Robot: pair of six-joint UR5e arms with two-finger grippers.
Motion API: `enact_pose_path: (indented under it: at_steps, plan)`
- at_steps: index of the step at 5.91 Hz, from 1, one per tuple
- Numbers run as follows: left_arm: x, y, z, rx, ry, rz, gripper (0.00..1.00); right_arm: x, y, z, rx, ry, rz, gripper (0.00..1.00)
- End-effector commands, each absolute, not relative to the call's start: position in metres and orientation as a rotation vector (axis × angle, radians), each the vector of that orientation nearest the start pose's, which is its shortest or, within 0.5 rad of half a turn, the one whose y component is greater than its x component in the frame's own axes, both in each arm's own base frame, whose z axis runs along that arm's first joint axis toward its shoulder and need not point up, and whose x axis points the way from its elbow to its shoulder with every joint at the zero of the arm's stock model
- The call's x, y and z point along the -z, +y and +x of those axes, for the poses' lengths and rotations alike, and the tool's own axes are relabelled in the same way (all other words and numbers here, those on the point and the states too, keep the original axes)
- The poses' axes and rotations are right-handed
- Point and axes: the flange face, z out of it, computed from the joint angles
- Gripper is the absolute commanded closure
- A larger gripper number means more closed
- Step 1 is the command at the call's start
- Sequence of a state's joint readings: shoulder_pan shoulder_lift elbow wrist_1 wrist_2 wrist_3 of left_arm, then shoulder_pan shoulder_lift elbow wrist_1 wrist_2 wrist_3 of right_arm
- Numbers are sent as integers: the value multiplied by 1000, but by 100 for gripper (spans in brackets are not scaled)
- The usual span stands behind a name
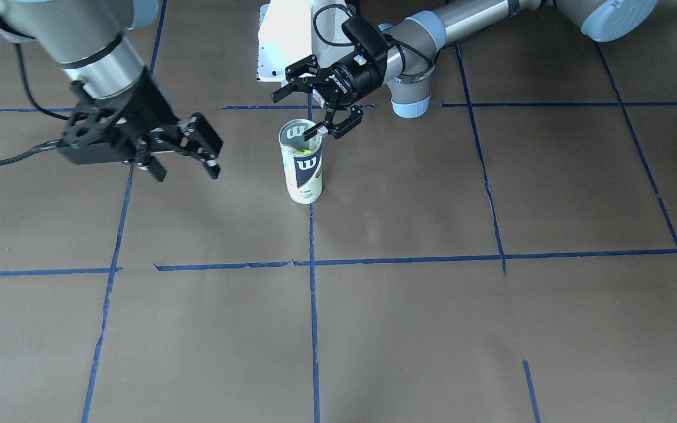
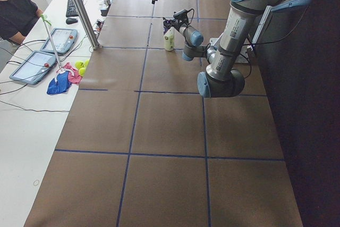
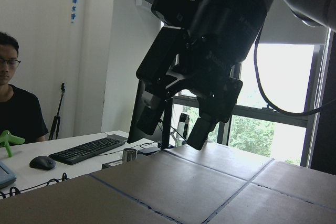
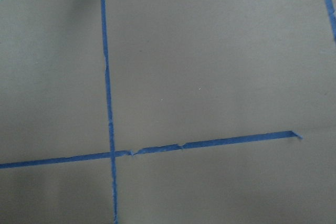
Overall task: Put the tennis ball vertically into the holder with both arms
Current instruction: 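Open the left gripper to release the can while the right gripper withdraws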
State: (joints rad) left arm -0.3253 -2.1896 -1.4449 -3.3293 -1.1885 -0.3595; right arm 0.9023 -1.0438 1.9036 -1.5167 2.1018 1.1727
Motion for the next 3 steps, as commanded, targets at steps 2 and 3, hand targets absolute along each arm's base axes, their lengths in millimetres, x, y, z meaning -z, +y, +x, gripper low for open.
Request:
enact_pose_path:
  at_steps: [2, 3]
  plan:
    - [-216, -421, 459, -60, 1259, 1664, 5, -263, -561, -270, -200, -915, 163, 1]
    - [-222, -456, 444, -37, 1185, 1585, 4, -277, -566, -258, -207, -898, 165, 1]
